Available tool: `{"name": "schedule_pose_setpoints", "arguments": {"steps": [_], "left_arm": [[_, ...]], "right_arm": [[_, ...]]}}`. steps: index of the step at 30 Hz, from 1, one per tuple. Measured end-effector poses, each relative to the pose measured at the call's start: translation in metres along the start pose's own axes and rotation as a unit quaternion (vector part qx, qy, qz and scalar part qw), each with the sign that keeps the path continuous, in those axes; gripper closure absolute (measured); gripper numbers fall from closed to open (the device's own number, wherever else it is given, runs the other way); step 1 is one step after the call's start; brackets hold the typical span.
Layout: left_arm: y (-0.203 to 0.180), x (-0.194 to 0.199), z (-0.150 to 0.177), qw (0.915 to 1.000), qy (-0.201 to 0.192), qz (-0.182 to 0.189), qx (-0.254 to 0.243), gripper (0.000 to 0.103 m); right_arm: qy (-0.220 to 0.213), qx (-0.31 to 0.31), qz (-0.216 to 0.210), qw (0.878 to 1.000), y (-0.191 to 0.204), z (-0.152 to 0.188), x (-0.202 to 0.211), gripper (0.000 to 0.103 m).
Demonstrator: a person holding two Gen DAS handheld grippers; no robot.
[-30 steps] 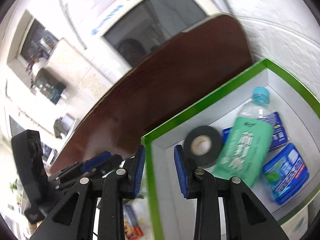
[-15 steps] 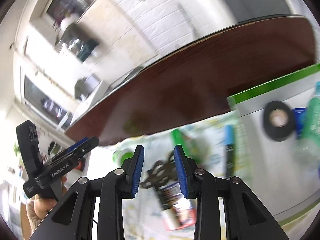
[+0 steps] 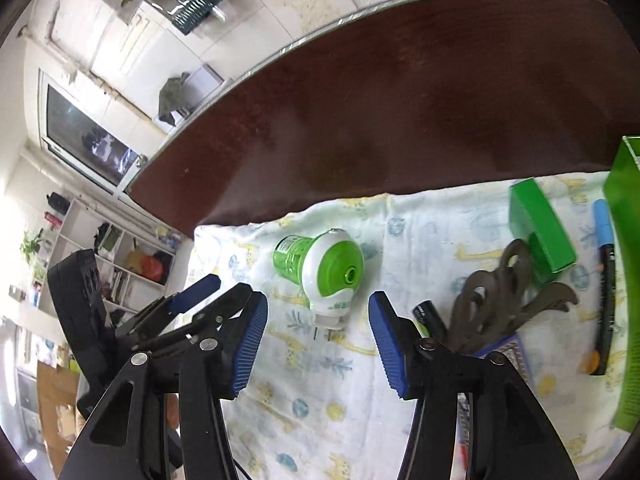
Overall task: Organize rigid objects
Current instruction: 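Move the left tool to the green-and-white plug-in repeller and grasp it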
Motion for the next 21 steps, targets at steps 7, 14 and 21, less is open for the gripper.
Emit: {"name": "schedule_pose_setpoints", "arguments": {"steps": [7, 14, 21], "left_arm": [[-0.008, -0.024, -0.004, 0.9987, 0.007, 0.034, -0.036, 0.046], [-0.008, -0.041, -0.014, 0.9979, 0.017, 0.049, -0.04, 0.046], [-0.008, -0.053, -0.025, 0.9968, 0.017, 0.067, -0.04, 0.056]], "right_arm": [[0.014, -0.034, 0.007, 0.999, 0.004, -0.015, -0.027, 0.043], [0.021, -0.041, 0.018, 0.999, 0.006, -0.027, -0.047, 0.042], [0.02, -0.034, 0.043, 0.998, 0.002, -0.035, -0.059, 0.042]]}}
Point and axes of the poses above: each gripper's, at about its wrist camera, not at the fingertips, and x roughly against the way its jaws point, y to its left, z to its underside, the point moved 6 cm from there along -x, roughly the way its jaws point, and after that the axes turned 15 degrees about y, right-handed, at the moved point
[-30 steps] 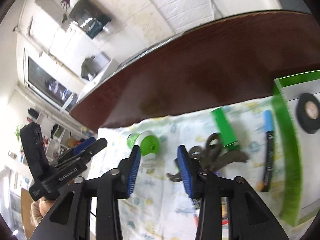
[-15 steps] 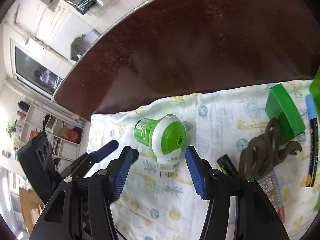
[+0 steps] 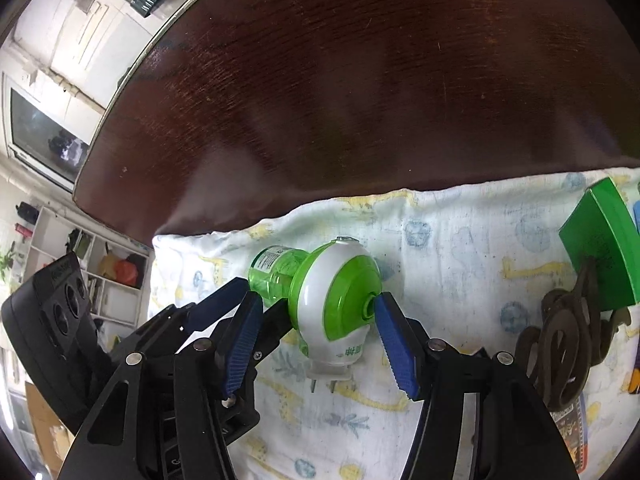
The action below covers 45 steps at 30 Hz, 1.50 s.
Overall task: Organize rigid objects
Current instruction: 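Move the left tool to the green-and-white plug-in repeller and grasp it, then carry the repeller into the green box and open the left tool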
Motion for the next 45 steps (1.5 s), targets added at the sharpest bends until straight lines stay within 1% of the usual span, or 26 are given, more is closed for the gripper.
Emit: {"name": "schedule_pose_setpoints", "arguments": {"steps": [1, 3, 4, 9, 17, 22, 27, 31, 36, 45], "left_arm": [[0.0, -0.002, -0.001, 1.0, 0.001, 0.002, -0.001, 0.059], [-0.001, -0.003, -0.002, 0.9999, 0.001, 0.01, -0.003, 0.069], [-0.002, -0.001, -0.002, 0.9999, 0.001, 0.013, -0.002, 0.07], [-0.012, -0.002, -0.003, 0.9999, 0.002, -0.007, -0.009, 0.07], [-0.021, 0.012, -0.003, 0.9997, -0.005, -0.021, -0.01, 0.07], [-0.03, 0.026, -0.002, 0.9991, -0.017, -0.035, -0.016, 0.07], [-0.047, 0.043, -0.007, 0.998, -0.031, -0.046, -0.031, 0.07], [-0.071, 0.05, -0.012, 0.9966, -0.04, -0.054, -0.048, 0.07], [-0.107, 0.055, -0.018, 0.9943, -0.047, -0.059, -0.075, 0.07], [-0.188, 0.051, -0.026, 0.988, -0.05, -0.052, -0.137, 0.07]], "right_arm": [[-0.001, 0.004, 0.003, 1.0, 0.0, -0.001, 0.0, 0.045], [-0.004, 0.015, 0.02, 1.0, 0.0, -0.002, 0.0, 0.051], [-0.005, 0.017, 0.023, 1.0, -0.001, -0.002, 0.0, 0.051], [-0.003, 0.019, 0.022, 1.0, -0.003, -0.003, 0.001, 0.051], [-0.009, 0.031, 0.001, 0.999, 0.003, 0.001, 0.009, 0.051], [-0.022, 0.041, -0.011, 0.999, 0.005, 0.007, 0.026, 0.051], [-0.041, 0.044, -0.022, 0.998, 0.002, 0.01, 0.05, 0.051], [-0.059, 0.041, -0.03, 0.997, -0.005, 0.015, 0.072, 0.051], [-0.083, 0.032, -0.036, 0.995, -0.024, 0.025, 0.102, 0.051], [-0.129, -0.004, -0.04, 0.991, -0.085, 0.049, 0.163, 0.051]]}}
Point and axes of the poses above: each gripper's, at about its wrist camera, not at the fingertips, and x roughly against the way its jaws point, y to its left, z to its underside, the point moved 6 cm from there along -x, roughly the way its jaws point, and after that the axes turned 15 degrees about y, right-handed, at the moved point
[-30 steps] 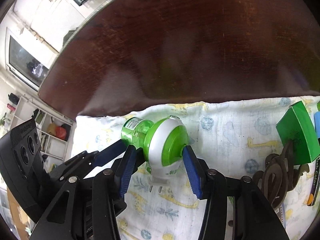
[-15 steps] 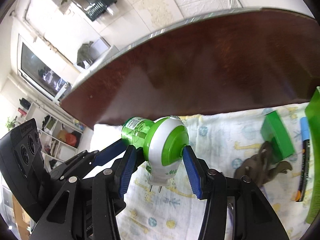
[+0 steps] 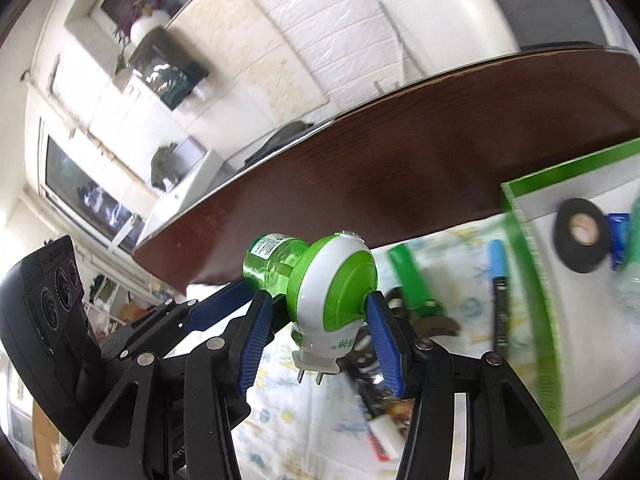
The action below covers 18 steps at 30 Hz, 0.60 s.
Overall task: Organize rigid objects
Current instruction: 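Carry the repeller into the green box and open the left tool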
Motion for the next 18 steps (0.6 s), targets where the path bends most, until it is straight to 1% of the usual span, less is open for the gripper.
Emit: {"name": "schedule_pose_setpoints", "arguments": {"steps": [8, 13, 18], "left_arm": [[-0.084, -0.011, -0.021, 0.9977, 0.006, 0.022, -0.063, 0.07], [-0.131, -0.024, -0.028, 0.9943, 0.016, 0.037, -0.099, 0.07], [-0.164, -0.037, -0.03, 0.9914, 0.029, 0.047, -0.119, 0.07]], "right_arm": [[-0.039, -0.046, 0.009, 0.998, -0.069, 0.018, 0.056, 0.051], [-0.055, -0.076, 0.017, 0.995, -0.111, 0.028, 0.08, 0.051], [-0.062, -0.101, 0.023, 0.993, -0.145, 0.042, 0.095, 0.051]]}}
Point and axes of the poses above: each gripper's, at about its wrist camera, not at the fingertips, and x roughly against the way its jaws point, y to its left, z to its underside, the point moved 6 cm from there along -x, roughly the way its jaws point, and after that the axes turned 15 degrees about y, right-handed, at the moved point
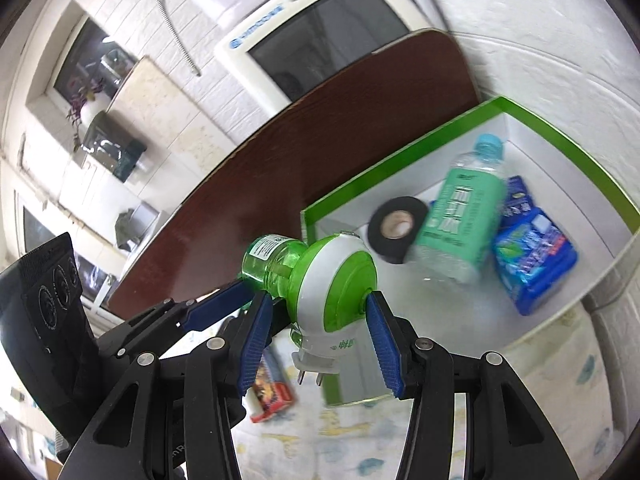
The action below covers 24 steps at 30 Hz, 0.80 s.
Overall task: Organize rigid objects
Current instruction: 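Carry the repeller into the green box and open the left tool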
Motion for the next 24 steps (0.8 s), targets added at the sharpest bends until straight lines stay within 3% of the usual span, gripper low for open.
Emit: {"name": "schedule_pose_setpoints", "arguments": {"steps": [8, 24], "left_arm": [[-0.022, -0.018, -0.002, 0.9997, 0.022, 0.002, -0.014, 0.07], [-0.029, -0.045, 0.007, 0.9984, 0.053, 0.02, -0.01, 0.067]], "right_arm": [[0.005, -0.025, -0.004, 1.0, -0.033, 0.004, 0.002, 0.051], [0.024, -0.048, -0.001, 0.999, -0.056, 0.007, -0.017, 0.051]]}}
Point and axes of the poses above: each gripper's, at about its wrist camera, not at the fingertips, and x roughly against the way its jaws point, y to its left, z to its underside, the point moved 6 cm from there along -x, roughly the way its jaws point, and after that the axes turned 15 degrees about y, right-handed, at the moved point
